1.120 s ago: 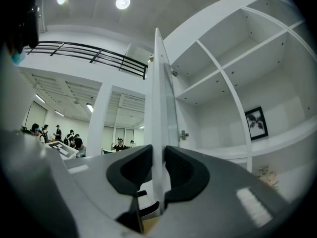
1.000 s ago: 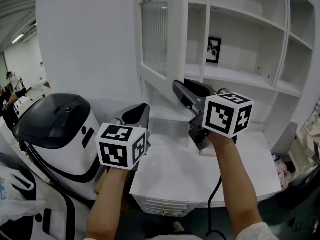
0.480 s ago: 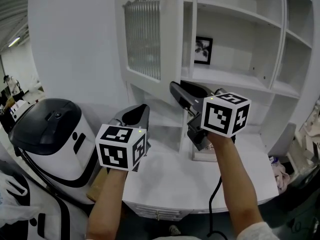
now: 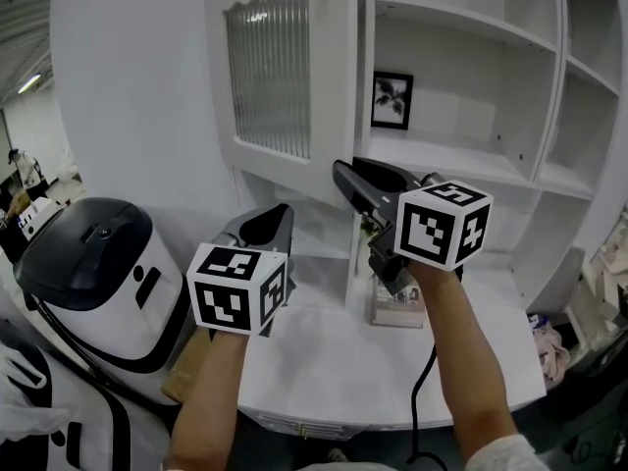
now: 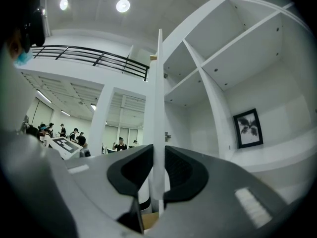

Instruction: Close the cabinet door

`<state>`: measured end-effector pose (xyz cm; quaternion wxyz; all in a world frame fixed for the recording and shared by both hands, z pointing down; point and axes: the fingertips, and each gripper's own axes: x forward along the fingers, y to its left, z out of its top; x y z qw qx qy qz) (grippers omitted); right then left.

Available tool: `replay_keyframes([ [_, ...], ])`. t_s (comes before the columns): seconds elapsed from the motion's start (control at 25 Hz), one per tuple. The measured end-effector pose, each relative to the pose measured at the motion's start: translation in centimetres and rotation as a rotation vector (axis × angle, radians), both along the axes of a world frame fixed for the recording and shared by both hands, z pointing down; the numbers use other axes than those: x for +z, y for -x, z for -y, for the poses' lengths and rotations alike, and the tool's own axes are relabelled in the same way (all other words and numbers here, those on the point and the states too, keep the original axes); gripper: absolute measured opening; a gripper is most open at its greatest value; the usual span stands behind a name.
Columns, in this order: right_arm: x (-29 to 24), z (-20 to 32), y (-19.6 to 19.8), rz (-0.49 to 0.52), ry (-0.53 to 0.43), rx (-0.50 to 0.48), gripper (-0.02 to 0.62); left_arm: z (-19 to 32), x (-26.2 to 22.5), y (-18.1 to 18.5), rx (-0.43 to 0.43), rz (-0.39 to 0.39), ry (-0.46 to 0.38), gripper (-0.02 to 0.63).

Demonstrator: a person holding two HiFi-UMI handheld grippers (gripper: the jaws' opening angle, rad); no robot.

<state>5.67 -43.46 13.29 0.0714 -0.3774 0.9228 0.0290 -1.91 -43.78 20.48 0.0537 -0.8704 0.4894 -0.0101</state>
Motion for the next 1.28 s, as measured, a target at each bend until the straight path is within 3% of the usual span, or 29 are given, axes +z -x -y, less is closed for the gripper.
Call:
replay_keyframes([
  [0.52, 0.0, 3.4, -3.0, -0.031, -0.023, 0.024, 0.083, 3.0, -0.5, -3.3, -0.023, 0.005, -0.003, -0.002],
  [1.28, -0.1, 7.7, -5.9, -0.001, -0.028, 0.127, 0.164, 5.7, 0.1, -4.5, -0.058, 0.016, 0.000, -0.002],
])
